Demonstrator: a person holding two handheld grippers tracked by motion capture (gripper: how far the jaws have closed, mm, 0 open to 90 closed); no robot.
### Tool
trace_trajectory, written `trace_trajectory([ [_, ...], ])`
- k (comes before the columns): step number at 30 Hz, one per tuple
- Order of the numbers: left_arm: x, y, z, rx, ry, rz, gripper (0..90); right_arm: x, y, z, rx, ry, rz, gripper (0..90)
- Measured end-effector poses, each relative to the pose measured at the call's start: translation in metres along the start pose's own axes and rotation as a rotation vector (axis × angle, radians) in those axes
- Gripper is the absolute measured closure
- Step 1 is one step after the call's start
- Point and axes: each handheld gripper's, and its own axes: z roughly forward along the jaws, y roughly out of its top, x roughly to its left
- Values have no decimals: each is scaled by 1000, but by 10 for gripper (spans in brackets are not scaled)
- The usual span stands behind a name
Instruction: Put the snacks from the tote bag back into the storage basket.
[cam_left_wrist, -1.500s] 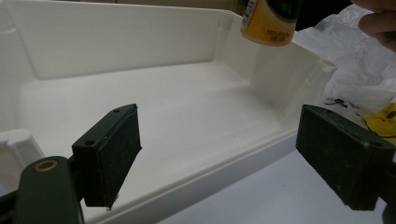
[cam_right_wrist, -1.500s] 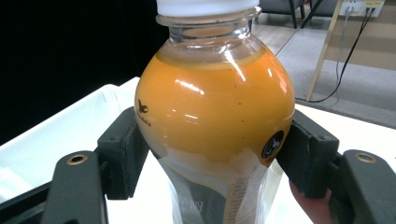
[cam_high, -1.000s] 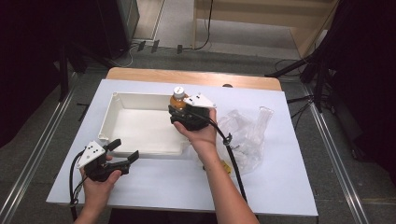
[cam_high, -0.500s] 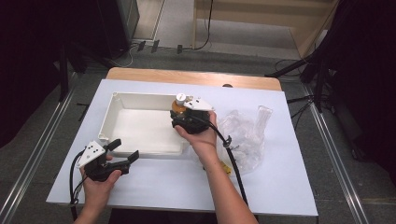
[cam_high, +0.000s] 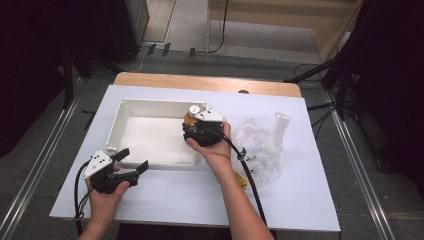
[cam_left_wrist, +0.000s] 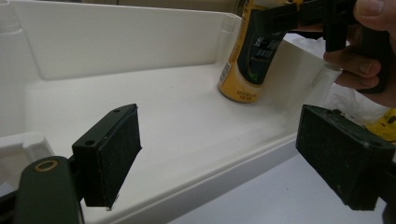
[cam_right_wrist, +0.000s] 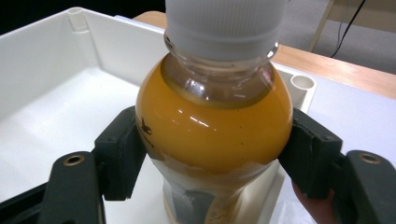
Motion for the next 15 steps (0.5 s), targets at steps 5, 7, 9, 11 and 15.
trace_trajectory([
  [5, -1, 1, 0, 0, -1, 4, 140, -3, 5, -7, -37, 27, 60, 255],
  [7, -1, 1, 0, -3, -2, 2, 140, -1, 8, -11, -54, 21, 65, 218],
  [9, -1, 1, 0, -5, -3, 0, 140, -2, 12, -16, -72, 15, 69, 214],
  [11, -1, 1, 0, -5, -3, 3, 140, -4, 14, -21, -81, 9, 73, 214],
  [15, 0, 2, -1, -9, -2, 3, 140, -9, 19, -31, -92, 8, 91, 213],
])
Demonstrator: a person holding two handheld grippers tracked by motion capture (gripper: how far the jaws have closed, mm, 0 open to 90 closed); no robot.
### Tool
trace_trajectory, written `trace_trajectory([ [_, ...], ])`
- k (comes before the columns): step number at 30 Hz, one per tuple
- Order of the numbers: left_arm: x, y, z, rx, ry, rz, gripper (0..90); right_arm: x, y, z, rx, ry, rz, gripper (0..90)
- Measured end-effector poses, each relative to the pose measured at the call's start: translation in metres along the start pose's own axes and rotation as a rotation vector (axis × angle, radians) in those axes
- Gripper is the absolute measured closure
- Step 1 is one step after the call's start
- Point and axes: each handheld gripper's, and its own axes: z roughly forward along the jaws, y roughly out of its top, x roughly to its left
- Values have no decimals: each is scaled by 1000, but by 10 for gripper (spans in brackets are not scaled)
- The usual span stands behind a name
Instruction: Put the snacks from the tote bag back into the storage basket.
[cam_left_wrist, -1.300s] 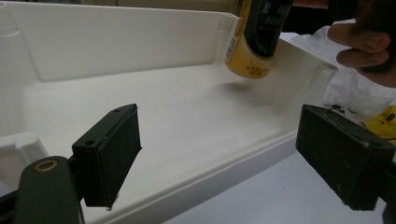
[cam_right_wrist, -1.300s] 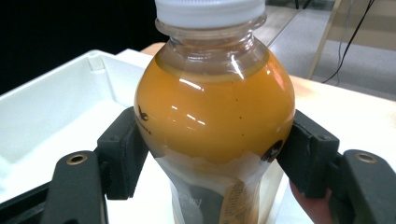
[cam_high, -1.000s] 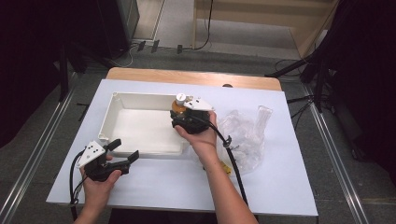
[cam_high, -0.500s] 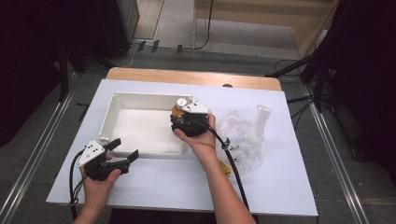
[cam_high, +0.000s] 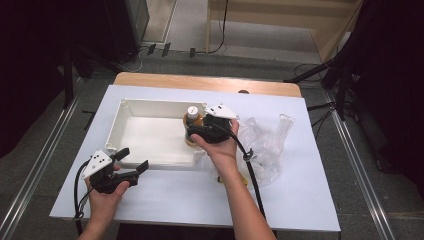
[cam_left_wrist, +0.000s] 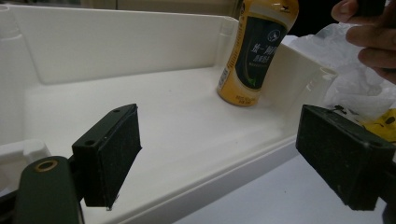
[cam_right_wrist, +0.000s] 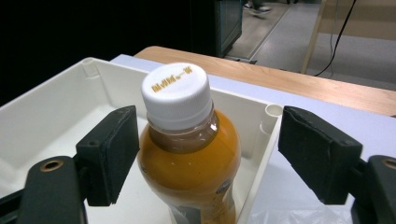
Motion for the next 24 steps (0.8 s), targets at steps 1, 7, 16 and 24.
trace_trajectory([
  [1, 1, 0, 0, 2, 0, 0, 140, 0, 1, -2, -1, 1, -2, 213],
  [7, 4, 0, -1, -6, -10, -31, 140, 0, 5, -13, -7, 1, -28, 183],
  [16, 6, -2, 3, 5, -9, -32, 140, -5, 14, -36, -44, -22, -32, 154],
  [24, 5, -3, 2, 8, -6, -29, 140, -16, 21, -61, -63, -55, -49, 154],
])
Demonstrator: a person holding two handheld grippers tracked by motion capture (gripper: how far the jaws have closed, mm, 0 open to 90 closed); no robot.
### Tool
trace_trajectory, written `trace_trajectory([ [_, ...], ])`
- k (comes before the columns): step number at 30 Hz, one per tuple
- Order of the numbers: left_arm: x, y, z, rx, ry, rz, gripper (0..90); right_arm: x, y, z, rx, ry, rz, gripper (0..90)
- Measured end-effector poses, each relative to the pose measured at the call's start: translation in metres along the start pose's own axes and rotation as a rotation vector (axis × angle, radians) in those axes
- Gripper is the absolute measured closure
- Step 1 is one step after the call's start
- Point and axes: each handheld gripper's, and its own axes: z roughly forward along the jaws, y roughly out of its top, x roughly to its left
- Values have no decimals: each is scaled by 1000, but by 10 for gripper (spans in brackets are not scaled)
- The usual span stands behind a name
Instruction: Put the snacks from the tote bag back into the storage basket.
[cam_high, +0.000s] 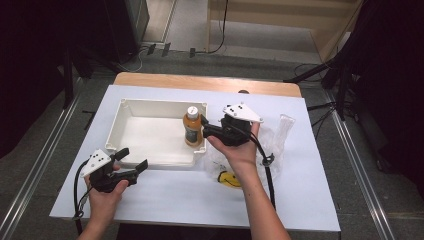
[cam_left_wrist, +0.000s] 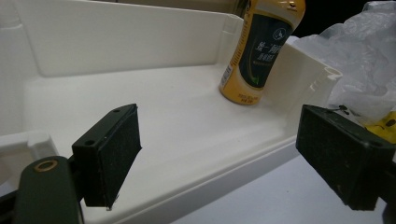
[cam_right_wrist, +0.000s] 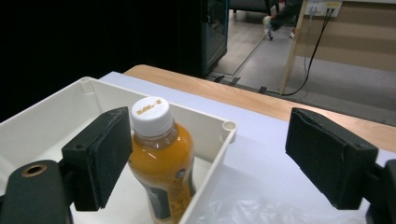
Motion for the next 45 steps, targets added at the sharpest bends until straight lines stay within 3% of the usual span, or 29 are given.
trace_trajectory([
  [9, 2, -1, 0, 0, 4, -2, 140, -21, -2, -28, -22, -48, -5, 159],
  [15, 2, -2, 1, 3, 9, -4, 140, -34, -12, -35, -22, -69, 13, 160],
  [45, 1, -6, 3, 24, 22, 7, 140, -84, -56, -87, -31, -143, 14, 161],
])
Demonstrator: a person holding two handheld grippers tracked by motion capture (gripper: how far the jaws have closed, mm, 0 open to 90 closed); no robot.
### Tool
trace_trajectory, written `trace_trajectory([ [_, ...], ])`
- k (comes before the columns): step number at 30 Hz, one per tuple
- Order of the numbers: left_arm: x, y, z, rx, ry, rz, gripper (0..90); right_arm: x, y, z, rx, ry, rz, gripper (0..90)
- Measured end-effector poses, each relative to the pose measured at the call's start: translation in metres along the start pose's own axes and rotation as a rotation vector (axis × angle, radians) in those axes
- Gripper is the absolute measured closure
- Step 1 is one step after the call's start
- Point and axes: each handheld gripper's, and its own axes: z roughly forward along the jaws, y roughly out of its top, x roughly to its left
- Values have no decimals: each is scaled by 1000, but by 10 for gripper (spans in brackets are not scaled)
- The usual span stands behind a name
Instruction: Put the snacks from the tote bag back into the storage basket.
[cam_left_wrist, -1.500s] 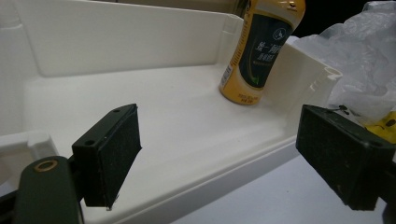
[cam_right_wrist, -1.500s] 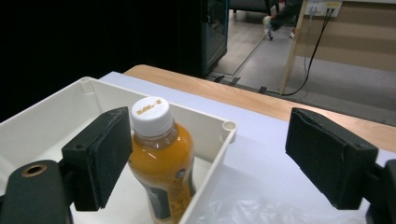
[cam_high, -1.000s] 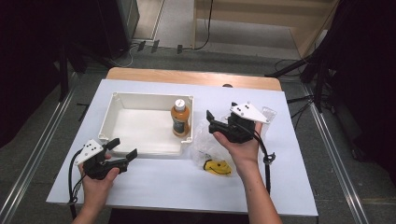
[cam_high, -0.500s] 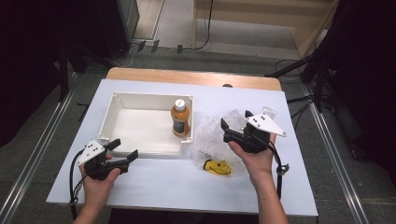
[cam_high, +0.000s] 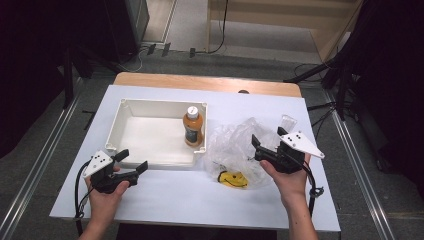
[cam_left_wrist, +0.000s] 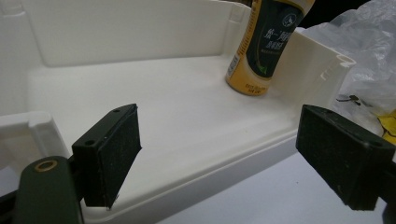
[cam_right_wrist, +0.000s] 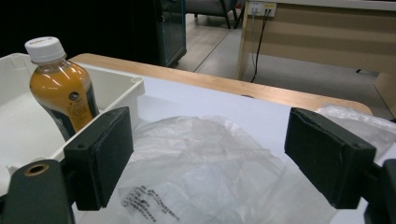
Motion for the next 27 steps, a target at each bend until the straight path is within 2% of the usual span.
trace_trajectory([
  [4, 0, -1, 1, 4, 0, 4, 140, -5, -3, -3, 0, -8, 2, 161],
  [6, -2, -4, 2, 4, 18, 25, 140, -10, -6, -6, 1, -19, 6, 162],
  [14, -5, -7, 4, 7, 29, 53, 141, -23, -19, -14, 15, -49, 8, 173],
  [18, -3, -8, 4, -1, 35, 38, 141, -34, -30, -21, 16, -63, 21, 175],
  [24, -4, -8, 4, 1, 39, 39, 141, -44, -40, -26, 13, -79, 45, 174],
  [27, -4, -8, 4, -2, 43, 46, 141, -53, -53, -31, 7, -78, 61, 174],
])
